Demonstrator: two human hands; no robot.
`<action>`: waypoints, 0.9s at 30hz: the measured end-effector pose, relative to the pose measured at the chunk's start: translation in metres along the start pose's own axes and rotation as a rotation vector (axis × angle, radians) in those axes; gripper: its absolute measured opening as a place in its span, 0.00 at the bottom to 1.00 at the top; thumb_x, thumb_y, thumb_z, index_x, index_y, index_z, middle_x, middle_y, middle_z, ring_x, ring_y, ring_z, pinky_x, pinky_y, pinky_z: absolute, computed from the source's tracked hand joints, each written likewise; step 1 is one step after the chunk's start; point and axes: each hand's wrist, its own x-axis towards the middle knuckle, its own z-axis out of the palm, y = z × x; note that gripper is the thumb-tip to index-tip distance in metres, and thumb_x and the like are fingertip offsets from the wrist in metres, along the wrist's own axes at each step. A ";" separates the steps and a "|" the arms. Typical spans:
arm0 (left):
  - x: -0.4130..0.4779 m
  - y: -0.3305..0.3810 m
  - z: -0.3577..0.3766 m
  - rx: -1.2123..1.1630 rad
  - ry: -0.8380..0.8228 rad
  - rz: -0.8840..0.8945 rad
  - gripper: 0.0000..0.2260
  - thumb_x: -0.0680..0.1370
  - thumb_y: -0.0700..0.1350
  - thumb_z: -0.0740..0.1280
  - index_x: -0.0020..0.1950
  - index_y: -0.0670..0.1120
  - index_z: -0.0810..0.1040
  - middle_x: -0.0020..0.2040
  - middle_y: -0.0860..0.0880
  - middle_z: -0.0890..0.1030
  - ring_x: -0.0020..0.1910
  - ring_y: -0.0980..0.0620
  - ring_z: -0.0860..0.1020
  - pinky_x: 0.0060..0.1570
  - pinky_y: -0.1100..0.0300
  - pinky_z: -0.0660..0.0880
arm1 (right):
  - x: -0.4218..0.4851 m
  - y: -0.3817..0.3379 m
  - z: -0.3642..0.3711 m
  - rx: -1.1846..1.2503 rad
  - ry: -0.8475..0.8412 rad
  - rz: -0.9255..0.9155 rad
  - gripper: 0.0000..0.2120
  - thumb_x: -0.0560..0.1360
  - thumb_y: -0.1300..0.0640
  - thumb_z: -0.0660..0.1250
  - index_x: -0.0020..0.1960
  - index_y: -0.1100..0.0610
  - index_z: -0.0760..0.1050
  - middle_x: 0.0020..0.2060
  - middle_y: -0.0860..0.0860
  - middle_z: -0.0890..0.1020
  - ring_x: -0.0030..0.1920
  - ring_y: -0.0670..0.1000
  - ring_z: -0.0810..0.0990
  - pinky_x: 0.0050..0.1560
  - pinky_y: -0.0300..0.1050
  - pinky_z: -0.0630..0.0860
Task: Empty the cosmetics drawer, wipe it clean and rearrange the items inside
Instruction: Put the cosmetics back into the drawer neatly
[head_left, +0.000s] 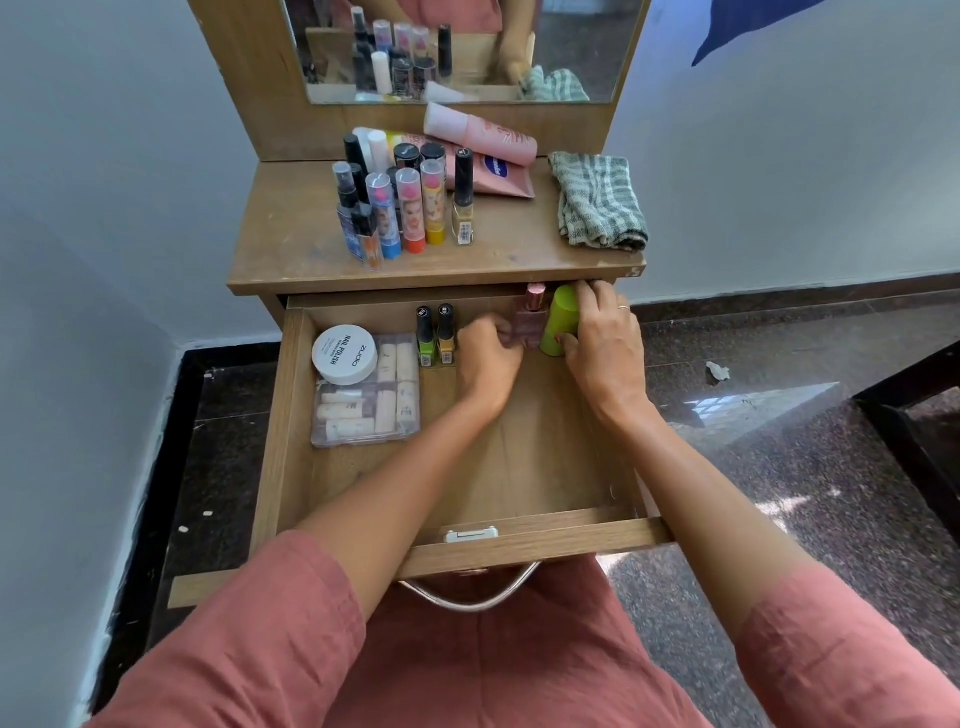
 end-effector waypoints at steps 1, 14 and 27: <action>-0.002 0.001 -0.004 0.002 -0.001 0.023 0.08 0.73 0.36 0.68 0.51 0.38 0.79 0.48 0.42 0.82 0.47 0.47 0.79 0.48 0.59 0.74 | -0.001 0.000 -0.002 0.011 0.008 0.000 0.24 0.70 0.66 0.67 0.65 0.63 0.67 0.61 0.59 0.72 0.60 0.61 0.71 0.60 0.52 0.68; -0.004 0.058 -0.117 0.187 0.280 0.519 0.06 0.76 0.39 0.65 0.50 0.44 0.79 0.47 0.49 0.81 0.45 0.58 0.75 0.43 0.67 0.69 | 0.022 -0.077 -0.056 0.557 0.137 -0.221 0.08 0.72 0.67 0.66 0.50 0.64 0.79 0.46 0.57 0.81 0.43 0.48 0.77 0.47 0.36 0.73; 0.036 0.074 -0.148 0.830 0.345 0.537 0.10 0.79 0.41 0.58 0.55 0.43 0.78 0.51 0.41 0.79 0.57 0.42 0.70 0.56 0.50 0.62 | 0.070 -0.124 -0.060 0.343 0.066 -0.388 0.16 0.74 0.70 0.58 0.59 0.63 0.75 0.55 0.59 0.79 0.56 0.56 0.76 0.48 0.38 0.67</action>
